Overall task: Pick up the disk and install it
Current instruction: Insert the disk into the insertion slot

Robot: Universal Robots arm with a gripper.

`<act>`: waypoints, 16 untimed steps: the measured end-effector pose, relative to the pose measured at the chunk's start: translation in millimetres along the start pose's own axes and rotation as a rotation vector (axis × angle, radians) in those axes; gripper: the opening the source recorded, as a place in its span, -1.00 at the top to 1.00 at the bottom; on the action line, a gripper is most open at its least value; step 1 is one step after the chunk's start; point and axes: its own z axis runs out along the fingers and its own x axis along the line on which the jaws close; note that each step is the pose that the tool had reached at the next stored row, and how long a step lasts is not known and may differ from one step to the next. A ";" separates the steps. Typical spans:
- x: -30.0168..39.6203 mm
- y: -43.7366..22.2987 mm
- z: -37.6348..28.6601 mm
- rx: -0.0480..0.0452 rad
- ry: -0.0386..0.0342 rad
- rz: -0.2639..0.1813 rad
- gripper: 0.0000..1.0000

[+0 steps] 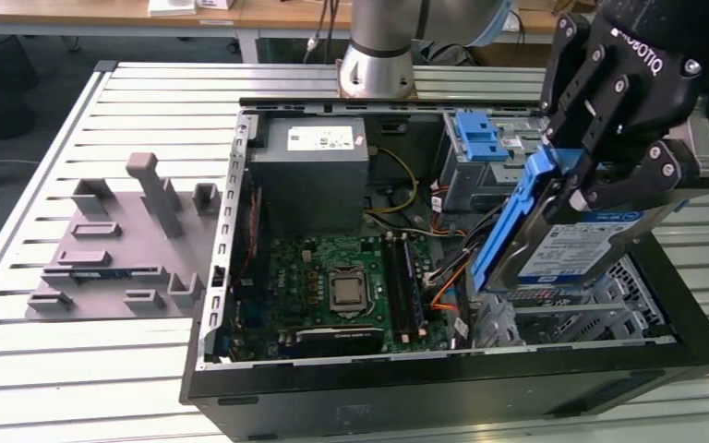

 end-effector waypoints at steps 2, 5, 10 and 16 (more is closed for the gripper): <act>0.6 -2.2 0.6 0.0000 0.0001 0.000 0.27; 0.7 -10.9 1.4 -0.0009 0.0001 0.000 0.27; 1.1 -20.6 3.5 -0.0017 0.0004 0.000 0.27; 1.1 -21.8 4.3 -0.0017 0.0000 0.000 0.27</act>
